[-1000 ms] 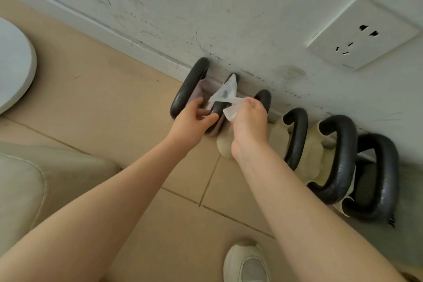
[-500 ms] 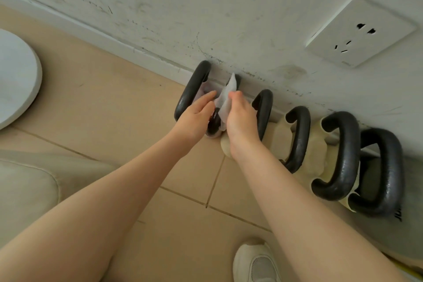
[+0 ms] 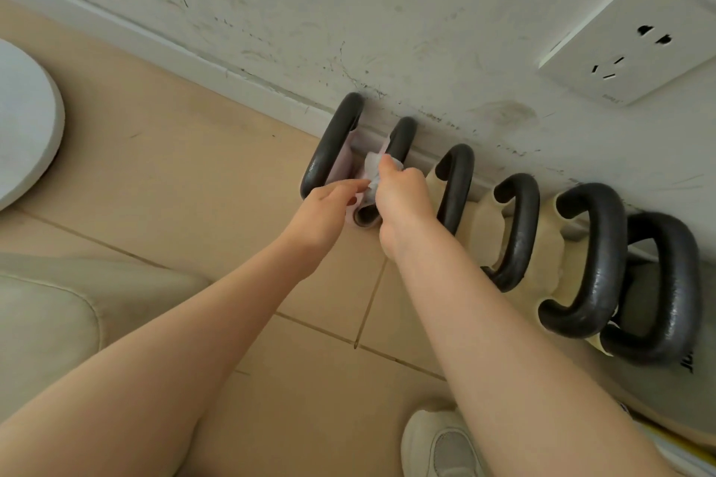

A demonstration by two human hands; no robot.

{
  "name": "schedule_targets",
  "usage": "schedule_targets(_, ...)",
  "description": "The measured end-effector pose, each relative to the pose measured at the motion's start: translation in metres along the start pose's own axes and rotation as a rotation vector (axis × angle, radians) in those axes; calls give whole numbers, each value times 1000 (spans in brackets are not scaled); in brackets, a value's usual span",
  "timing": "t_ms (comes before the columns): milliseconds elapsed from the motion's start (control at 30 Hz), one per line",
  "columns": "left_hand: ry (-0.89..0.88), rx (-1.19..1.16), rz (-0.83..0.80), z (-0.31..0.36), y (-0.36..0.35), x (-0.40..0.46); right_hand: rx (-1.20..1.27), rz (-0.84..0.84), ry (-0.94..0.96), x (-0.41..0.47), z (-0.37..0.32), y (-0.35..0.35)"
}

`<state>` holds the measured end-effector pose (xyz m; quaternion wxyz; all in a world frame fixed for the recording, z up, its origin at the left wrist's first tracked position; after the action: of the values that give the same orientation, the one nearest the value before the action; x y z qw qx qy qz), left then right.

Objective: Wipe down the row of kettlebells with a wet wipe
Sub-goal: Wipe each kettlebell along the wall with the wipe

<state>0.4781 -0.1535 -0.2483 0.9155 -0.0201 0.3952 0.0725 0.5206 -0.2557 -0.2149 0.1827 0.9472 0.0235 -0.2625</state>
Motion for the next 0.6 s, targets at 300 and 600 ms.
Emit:
schedule_targets(300, -78, -125, 42, 5, 15, -23, 66, 13, -116, 17, 17, -4)
schedule_targets(600, -169, -12, 128, 35, 25, -30, 94, 45, -126, 57, -2, 7)
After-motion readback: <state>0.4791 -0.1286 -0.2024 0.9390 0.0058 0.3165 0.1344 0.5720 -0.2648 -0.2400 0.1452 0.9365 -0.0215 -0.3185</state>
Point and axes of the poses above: each hand's wrist, its own x-axis towards the middle knuckle, its own y-axis out of the back of the hand, z = x × y, the point moved 10 cm from there along x, towards the middle knuckle, and after that the axes turned 12 degrees about y, right-handed, at the moved point
